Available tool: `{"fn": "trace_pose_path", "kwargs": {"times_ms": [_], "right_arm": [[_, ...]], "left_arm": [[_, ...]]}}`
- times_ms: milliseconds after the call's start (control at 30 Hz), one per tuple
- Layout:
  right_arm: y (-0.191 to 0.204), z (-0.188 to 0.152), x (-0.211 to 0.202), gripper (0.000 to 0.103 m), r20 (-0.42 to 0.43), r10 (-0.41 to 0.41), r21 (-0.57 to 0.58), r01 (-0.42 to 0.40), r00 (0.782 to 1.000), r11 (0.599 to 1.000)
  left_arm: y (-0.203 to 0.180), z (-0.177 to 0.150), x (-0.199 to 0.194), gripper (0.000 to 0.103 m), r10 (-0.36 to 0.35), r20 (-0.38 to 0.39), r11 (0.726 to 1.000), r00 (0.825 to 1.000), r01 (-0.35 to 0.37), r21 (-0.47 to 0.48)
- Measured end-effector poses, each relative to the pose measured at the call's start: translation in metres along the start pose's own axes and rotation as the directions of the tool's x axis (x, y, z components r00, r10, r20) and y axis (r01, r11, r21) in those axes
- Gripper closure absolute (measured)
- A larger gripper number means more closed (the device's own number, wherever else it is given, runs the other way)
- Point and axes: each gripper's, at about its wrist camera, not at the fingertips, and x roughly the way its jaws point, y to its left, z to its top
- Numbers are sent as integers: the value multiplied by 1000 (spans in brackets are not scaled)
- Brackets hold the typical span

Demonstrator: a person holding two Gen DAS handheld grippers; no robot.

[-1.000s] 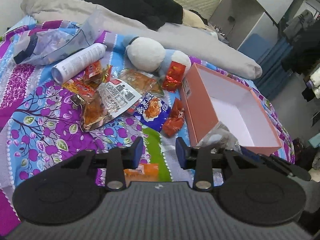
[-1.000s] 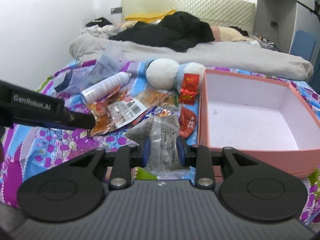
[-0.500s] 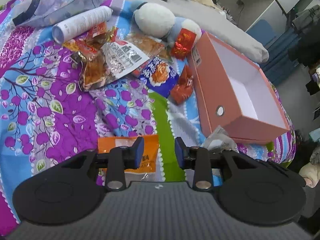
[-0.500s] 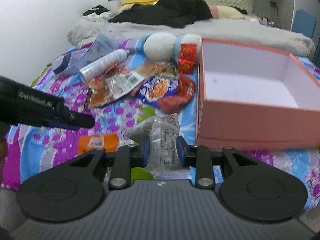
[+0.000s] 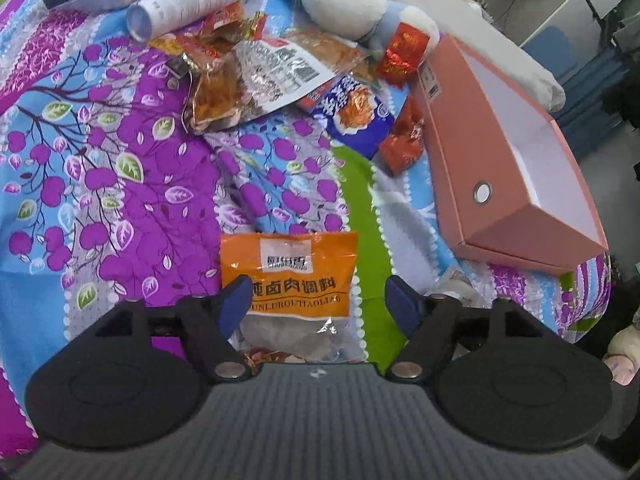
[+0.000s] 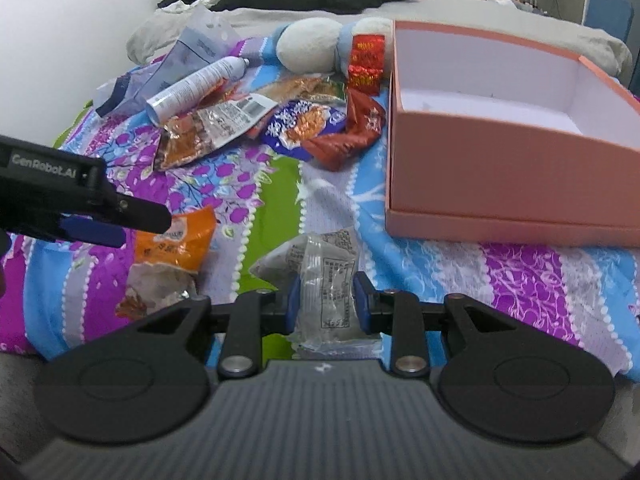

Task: Organize snacks
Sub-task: 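Lift the orange bag with the left gripper while the right lifts the clear packet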

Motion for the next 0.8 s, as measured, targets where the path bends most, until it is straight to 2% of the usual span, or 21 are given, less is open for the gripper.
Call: {"fn": "trace_pose_path", "kwargs": {"times_ms": [233,300,400,667,800], "right_arm": [[-6,-11,4,71,-20,-1,11,2,1000,1000],[-8,-12,4,71,-22,-4,17,5,1000,1000],[-12,-13,5,71,-23,-3,30,4,1000,1000],[-14,-15,8,71,-36,6,41,-4,999,999],[-15,-14,10,71,-35,11,45,-9,999,999]], "left_arm": [[-2,-3,19,21,18,-36,1000,999,-19,-21],[-4,-3,22,16,28,-30,999,999,-28,-15],[-7,-1,27,15,45,-26,999,999,-45,-12],[-9,0,34,15,155,-44,988,987,-154,24],[-11,-7,31,15,177,-55,984,983,-175,38]]}}
